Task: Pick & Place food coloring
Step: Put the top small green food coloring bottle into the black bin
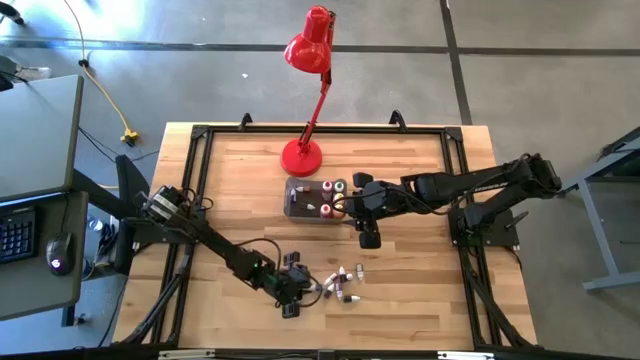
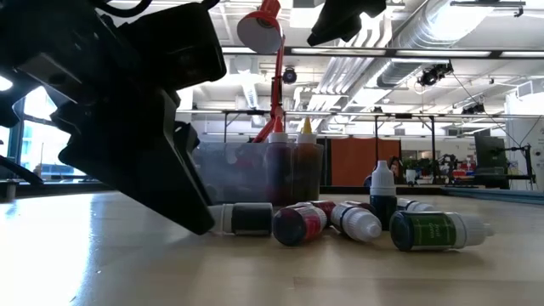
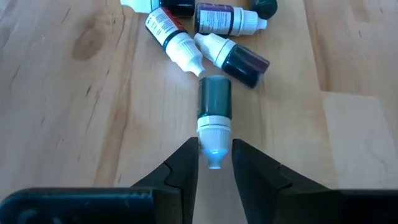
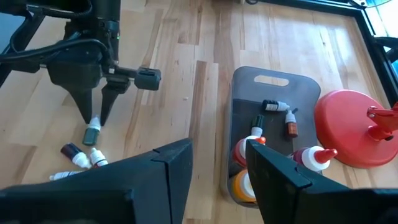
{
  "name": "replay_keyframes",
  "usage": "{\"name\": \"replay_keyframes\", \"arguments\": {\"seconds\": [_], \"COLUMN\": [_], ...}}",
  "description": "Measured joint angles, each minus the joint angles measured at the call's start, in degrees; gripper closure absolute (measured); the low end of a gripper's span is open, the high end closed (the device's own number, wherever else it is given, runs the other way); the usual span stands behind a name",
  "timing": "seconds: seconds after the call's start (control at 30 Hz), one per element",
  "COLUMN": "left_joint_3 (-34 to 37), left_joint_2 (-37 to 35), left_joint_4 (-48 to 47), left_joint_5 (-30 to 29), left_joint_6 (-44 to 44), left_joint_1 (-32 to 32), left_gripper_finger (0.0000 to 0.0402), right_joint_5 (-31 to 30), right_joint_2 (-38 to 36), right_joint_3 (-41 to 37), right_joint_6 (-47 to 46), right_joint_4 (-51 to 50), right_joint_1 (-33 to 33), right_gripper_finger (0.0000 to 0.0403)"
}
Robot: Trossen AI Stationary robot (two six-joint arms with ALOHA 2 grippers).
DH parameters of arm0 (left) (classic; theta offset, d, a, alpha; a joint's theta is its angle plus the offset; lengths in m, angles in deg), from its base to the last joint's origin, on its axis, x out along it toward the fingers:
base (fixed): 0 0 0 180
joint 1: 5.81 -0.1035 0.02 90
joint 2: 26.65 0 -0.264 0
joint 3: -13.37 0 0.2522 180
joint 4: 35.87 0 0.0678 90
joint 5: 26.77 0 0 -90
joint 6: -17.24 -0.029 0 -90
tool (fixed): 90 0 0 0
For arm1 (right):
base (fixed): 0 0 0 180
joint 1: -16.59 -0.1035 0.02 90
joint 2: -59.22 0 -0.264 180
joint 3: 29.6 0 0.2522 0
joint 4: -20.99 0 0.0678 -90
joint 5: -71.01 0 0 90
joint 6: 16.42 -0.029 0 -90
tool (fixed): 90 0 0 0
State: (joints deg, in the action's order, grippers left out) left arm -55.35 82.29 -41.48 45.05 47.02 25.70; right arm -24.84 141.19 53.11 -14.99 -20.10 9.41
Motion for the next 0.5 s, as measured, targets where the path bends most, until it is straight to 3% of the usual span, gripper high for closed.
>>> {"name": "replay_keyframes", "arguments": {"seconds": [0.23,0.5], "left_joint_3": [0.02,0.02], "left_joint_2": [0.05,-0.19], "left_joint_4": [-0.58,-0.53], "left_joint_5": [-0.43,-0.76], "left_joint_6": [-1.05,-1.97], "left_joint_1": [-0.41,-1.07], "left_gripper_finger": [0.0309,0.0378], "right_joint_5": [0.0,0.0], "right_joint_2": [0.0,0.0], "right_joint_3": [0.0,0.0], "right_joint_6": [0.04,0.05], "right_joint_4": [0.21,0.02], "right_joint_1": [0.0,0.0], "right_gripper_finger": [0.0261,0.0261]}}
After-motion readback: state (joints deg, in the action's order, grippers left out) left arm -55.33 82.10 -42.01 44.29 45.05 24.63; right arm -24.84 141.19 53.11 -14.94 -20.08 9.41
